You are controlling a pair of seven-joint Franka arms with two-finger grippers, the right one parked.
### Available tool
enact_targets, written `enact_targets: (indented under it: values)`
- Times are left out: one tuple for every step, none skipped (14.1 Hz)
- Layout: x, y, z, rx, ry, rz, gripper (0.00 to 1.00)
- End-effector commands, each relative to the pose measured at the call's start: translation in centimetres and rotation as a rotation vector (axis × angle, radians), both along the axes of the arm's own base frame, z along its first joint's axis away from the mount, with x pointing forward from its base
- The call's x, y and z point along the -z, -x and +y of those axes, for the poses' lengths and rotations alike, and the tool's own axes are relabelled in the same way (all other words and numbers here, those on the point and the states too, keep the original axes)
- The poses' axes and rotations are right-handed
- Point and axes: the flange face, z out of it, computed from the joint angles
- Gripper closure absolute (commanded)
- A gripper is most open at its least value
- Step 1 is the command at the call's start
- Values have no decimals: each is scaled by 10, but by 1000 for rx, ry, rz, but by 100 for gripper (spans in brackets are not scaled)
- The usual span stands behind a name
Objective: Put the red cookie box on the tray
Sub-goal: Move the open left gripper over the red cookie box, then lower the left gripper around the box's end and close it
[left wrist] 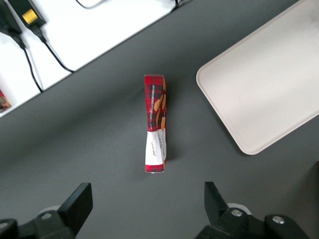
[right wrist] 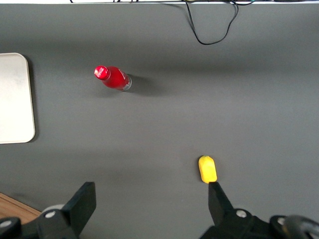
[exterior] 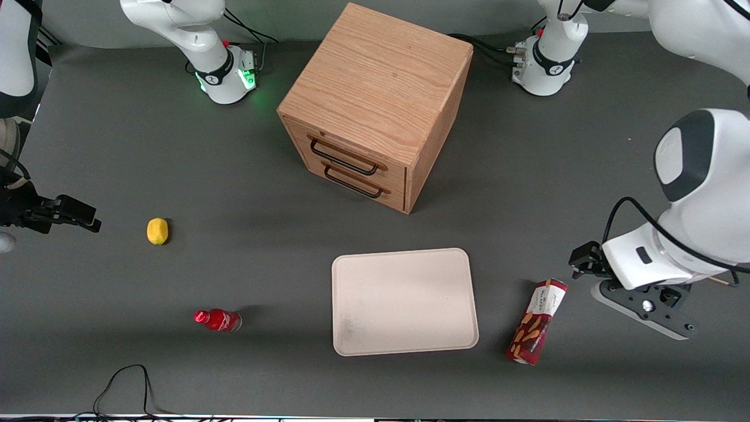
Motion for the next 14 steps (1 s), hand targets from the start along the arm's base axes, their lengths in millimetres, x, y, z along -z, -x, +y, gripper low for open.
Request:
enact_targets:
  values:
    - [33, -7, 0, 12, -13, -15, 0]
    - [44, -10, -2, 17, -15, -36, 0]
    - [58, -12, -3, 21, -15, -42, 0]
    - [79, -14, -4, 24, -16, -46, 0]
    - [95, -18, -6, 26, -12, -62, 0]
    - [112, -21, -6, 31, -15, -72, 0]
    - [130, -24, -7, 37, -26, -73, 0]
    - [141, -26, -7, 42, -33, -79, 0]
    - [152, -27, -7, 45, -36, -78, 0]
    - [164, -27, -7, 46, -36, -71, 0]
    - [172, -28, -7, 46, -35, -73, 0]
    - [184, -30, -6, 45, -33, -72, 0]
    - [197, -31, -7, 47, -31, -73, 0]
    - [209, -31, -7, 47, -29, -72, 0]
